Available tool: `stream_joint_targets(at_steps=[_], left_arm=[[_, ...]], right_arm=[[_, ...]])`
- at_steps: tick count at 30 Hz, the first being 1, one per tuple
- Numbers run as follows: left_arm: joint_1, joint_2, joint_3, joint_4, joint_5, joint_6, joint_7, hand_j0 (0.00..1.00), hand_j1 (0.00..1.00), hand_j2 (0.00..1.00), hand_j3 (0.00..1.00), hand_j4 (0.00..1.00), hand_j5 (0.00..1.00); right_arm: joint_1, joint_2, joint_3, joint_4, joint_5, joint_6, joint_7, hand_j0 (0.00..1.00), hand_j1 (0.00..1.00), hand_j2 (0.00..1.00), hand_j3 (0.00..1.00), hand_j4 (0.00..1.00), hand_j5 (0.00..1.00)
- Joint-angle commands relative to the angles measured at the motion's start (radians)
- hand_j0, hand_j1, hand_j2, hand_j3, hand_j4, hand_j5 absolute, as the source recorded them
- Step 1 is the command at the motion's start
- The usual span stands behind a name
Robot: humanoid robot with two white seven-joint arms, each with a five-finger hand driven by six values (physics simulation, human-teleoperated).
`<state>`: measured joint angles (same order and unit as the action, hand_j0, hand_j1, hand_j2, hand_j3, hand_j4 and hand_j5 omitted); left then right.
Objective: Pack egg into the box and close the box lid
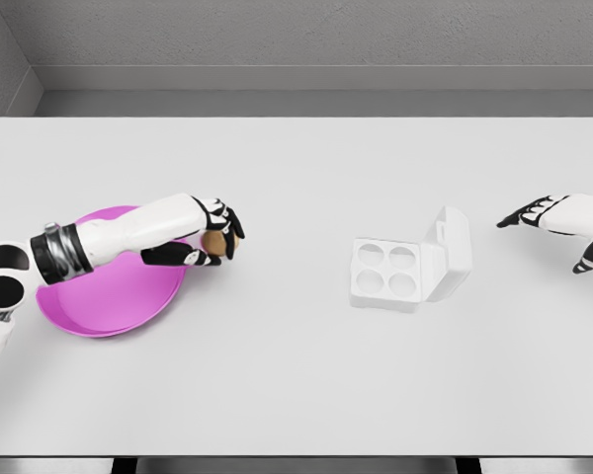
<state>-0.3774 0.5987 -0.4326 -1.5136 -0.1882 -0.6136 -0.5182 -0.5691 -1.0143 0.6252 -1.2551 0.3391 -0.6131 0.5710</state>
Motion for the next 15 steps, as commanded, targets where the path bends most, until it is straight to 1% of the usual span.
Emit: stream_joint_targets(at_steps=[1, 3, 5, 7, 9, 15], left_arm=[[0.0, -0.03, 0.0, 0.0, -0.004, 0.003, 0.0, 0.34, 0.34, 0.34, 0.34, 0.34, 0.34], [-0.005, -0.036, -0.001, 0.0, -0.004, 0.003, 0.0, 0.34, 0.34, 0.34, 0.34, 0.34, 0.34], [-0.028, -0.048, -0.049, 0.0, -0.004, 0.003, 0.0, 0.34, 0.34, 0.34, 0.34, 0.34, 0.34], [-0.034, -0.066, -0.052, 0.0, -0.005, 0.003, -0.002, 0.34, 0.34, 0.34, 0.34, 0.34, 0.34], [-0.037, -0.088, -0.052, 0.001, -0.024, 0.003, -0.003, 0.34, 0.34, 0.34, 0.34, 0.34, 0.34], [-0.04, -0.103, -0.052, 0.001, -0.028, 0.003, -0.006, 0.34, 0.34, 0.34, 0.34, 0.34, 0.34]], right_arm=[[0.0, 0.003, -0.001, 0.008, -0.005, 0.002, 0.0, 1.0, 1.0, 1.0, 1.0, 1.0, 1.0], [0.0, 0.006, 0.001, 0.008, -0.003, 0.002, 0.0, 1.0, 1.0, 1.0, 1.0, 1.0, 1.0], [0.002, 0.005, -0.001, -0.001, -0.003, 0.002, 0.0, 1.0, 1.0, 1.0, 1.0, 1.0, 1.0], [0.0, 0.008, 0.001, 0.005, -0.003, 0.002, 0.0, 1.0, 1.0, 1.0, 1.0, 1.0, 1.0], [0.0, 0.008, -0.001, 0.008, -0.003, 0.002, 0.0, 1.0, 1.0, 1.0, 1.0, 1.0, 1.0], [0.002, 0.005, -0.005, 0.003, -0.003, 0.002, 0.0, 1.0, 1.0, 1.0, 1.0, 1.0, 1.0]])
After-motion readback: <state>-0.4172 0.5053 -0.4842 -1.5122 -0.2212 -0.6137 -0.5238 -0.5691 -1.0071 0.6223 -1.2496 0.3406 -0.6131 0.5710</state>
